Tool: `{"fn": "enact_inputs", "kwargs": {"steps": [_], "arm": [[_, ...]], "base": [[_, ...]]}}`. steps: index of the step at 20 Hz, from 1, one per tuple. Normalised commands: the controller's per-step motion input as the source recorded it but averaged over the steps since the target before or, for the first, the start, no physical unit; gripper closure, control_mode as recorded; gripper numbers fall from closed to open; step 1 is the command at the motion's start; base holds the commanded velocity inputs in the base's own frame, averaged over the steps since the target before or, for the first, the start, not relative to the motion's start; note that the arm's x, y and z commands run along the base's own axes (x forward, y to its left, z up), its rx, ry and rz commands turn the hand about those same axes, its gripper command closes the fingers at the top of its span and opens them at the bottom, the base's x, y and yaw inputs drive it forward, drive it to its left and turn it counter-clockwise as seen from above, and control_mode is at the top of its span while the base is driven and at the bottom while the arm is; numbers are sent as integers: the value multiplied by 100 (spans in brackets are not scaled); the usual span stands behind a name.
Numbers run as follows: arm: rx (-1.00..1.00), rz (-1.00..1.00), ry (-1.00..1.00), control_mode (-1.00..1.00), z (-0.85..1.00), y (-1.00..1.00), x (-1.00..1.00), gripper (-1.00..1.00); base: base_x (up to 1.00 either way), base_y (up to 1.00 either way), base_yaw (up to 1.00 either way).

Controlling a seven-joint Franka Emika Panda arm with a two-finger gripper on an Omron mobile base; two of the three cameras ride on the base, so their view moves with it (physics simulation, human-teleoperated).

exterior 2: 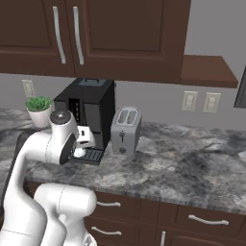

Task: Pick up the brewed coffee from the coffee machine and place it next to the breakfast plate on the dining counter.

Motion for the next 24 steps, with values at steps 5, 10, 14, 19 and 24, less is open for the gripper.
{"fn": "enact_inputs", "kwargs": {"steps": [5, 10, 14, 19, 24], "arm": [[0, 7, 19, -100, -39, 0, 19, -100], [0, 5, 3, -100, -24, 0, 36, -100], [0, 8, 0, -100, -28, 12, 32, -100], [0, 8, 0, -100, -19, 13, 28, -100], [0, 4, -3, -100, -16, 2, 21, -100]], "base": [[0, 0, 0], [0, 0, 0], [0, 0, 0], [0, 0, 0], [0, 0, 0]]}}
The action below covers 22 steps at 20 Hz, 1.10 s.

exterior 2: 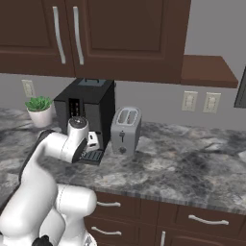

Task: Pick up the brewed coffee from the coffee machine and place it next to the breakfast plate on the dining counter.

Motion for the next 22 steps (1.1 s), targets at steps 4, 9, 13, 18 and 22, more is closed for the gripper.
{"fn": "enact_inputs", "kwargs": {"steps": [4, 9, 13, 18, 22], "arm": [[3, 4, -5, -100, -15, 1, 21, -100], [5, 4, -5, -100, -14, 1, 23, -100], [3, 4, -1, -100, -22, 9, 28, -100], [1, 4, 0, -100, -31, 9, 31, -100], [2, 4, 0, -100, -26, 3, 28, -100]], "base": [[0, 0, 0], [0, 0, 0], [0, 0, 0], [0, 0, 0], [0, 0, 0]]}}
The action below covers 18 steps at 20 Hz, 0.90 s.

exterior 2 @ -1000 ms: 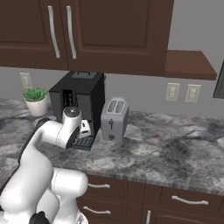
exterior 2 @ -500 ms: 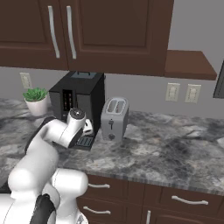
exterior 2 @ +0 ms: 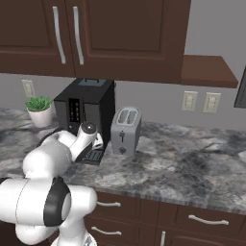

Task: Pick up the brewed coffee from the coffee machine and place it next to the breakfast plate on the dining counter.

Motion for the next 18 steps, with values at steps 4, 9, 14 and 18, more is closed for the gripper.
{"fn": "enact_inputs", "kwargs": {"steps": [4, 9, 14, 18], "arm": [[0, 3, 0, -100, -23, 4, 22, 100], [0, 2, 0, -100, -10, 5, 12, 100], [0, 0, -1, -100, 0, 0, -31, 100], [0, 0, 0, -100, 2, 0, -66, 100]], "base": [[0, 0, 0], [0, 0, 0], [0, 0, 0], [0, 0, 0]]}}
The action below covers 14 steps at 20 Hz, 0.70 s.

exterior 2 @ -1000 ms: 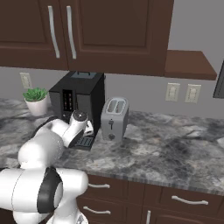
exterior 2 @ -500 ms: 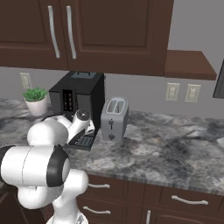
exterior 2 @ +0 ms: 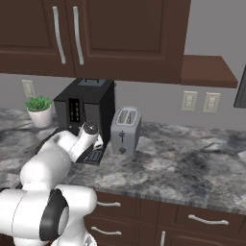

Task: Pick up the brewed coffee from the coffee machine and place it next to the breakfast plate on the dining counter.

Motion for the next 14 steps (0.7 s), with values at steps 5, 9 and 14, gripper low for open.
{"fn": "enact_inputs", "kwargs": {"steps": [5, 9, 14], "arm": [[0, 0, 0, -100, 25, -3, -68, 100], [0, 0, 0, -100, 58, -11, -72, 100], [0, 0, -9, -100, 67, -21, -79, 100]], "base": [[0, 0, 0], [0, 0, 0], [0, 0, 0]]}}
